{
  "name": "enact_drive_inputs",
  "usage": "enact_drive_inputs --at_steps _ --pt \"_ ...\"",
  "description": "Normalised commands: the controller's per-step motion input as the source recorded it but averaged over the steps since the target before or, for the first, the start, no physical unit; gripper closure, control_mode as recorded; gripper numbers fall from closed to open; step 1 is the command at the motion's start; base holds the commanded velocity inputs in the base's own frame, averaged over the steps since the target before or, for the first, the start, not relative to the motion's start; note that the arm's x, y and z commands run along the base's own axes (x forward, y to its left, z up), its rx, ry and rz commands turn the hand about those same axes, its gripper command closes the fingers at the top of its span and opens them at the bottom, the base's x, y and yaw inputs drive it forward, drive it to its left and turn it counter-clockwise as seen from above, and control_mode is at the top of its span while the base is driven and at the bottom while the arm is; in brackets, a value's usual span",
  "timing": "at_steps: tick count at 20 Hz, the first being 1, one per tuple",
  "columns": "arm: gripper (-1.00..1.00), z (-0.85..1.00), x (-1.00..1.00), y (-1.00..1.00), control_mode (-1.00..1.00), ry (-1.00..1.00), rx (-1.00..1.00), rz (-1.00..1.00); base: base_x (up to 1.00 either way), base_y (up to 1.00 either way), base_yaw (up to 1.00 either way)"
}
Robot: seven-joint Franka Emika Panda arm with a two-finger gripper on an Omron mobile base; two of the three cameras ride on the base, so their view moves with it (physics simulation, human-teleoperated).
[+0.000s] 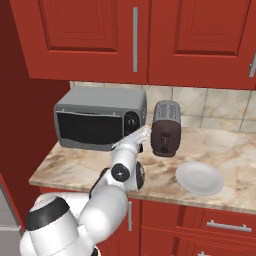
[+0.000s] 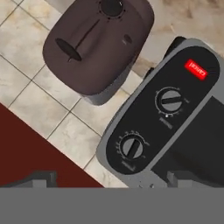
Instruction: Pull the toaster oven rack outwards. Pick up the baguette from the plate and place it on the toaster oven rack. Close the toaster oven door fully and set the temperature to the lowest setting.
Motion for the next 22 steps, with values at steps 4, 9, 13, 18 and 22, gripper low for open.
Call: enact_drive_inputs --at_steps 4,9,13,18,22 --pt "-1.00 0.00 0.03 0.00 -1.00 0.27 0.01 0.01 0.00 0.00 0.00" --pt "-1.00 0.00 0.34 -0.03 -1.00 0.41 0.08 0.11 0.00 0.00 0.00" --pt "-1.00 0.08 0.28 -0.28 -1.00 0.29 0.31 0.12 0.00 0.00 0.00" --pt "-1.00 0.34 0.03 -0.68 -1.00 0.07 0.63 0.07 0.00 0.00 0.00" --pt "-1.00 0.64 -0.08 -0.97 -1.00 -0.05 0.59 0.00 0.00 0.00 0.00"
